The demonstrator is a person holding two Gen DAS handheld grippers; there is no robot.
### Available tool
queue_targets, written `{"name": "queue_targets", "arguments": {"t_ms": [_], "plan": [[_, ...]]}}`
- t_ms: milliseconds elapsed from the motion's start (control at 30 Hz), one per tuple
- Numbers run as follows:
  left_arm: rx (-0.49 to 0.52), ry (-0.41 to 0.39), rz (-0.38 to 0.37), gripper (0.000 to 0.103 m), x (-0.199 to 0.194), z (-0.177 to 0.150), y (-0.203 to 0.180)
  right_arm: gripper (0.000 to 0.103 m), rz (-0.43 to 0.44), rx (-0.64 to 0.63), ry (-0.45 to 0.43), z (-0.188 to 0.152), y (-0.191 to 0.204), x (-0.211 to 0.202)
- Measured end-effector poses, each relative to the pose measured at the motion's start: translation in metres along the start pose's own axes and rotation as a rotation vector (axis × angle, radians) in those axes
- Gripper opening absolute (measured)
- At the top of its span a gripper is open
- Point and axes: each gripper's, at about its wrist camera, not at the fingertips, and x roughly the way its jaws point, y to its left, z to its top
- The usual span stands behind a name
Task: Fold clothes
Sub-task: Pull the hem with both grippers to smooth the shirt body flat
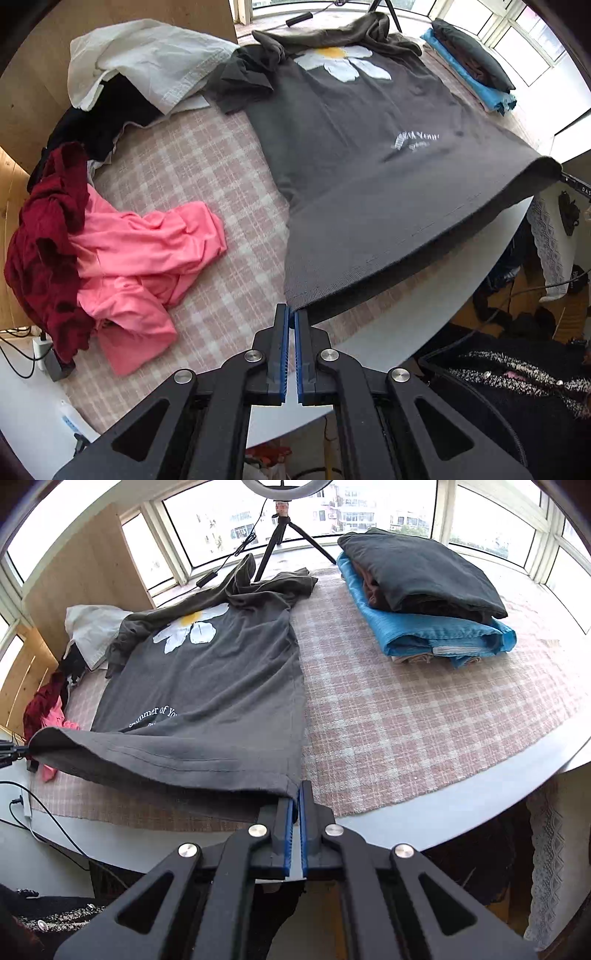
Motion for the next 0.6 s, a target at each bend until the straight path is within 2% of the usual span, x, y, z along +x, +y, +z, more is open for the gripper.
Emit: {"name": "queue_targets", "arguments": {"t_ms": [67,133,200,367,500,600], "plan": [[-0.007,0.084,-0.012,0.001,0.026,-0.024,-0.007,0.003,0.016,0.029,0.062,-0.024,-0.006,0.014],[-0.022,0.138,-0.01,0.001,0.051,-0.042,-0.014,0.003,-0.012,0.037,0.122,-0.041,-0.011,0.036],[-0.038,0.122,0.023,0.0,0.054,-0.043,-0.018,0.003,0.035,0.055,0.139,-0.046,-0.018,0.048],[-0.091,0.038,0.099,0.0,0.041,-0.03,-0.022,0.003,0.03,-0.028,0.109,-0.029,-0.022,0.055],[-0.158,0.031,0.109,0.0,0.048,-0.035,-0.024,0.003,0.03,-0.058,0.119,-0.024,-0.031,0.066],[-0.173,0.036,0.099,0.0,0.06,-0.045,-0.039,0.003,0.015,-0.071,0.162,-0.04,-0.041,0.08]]}}
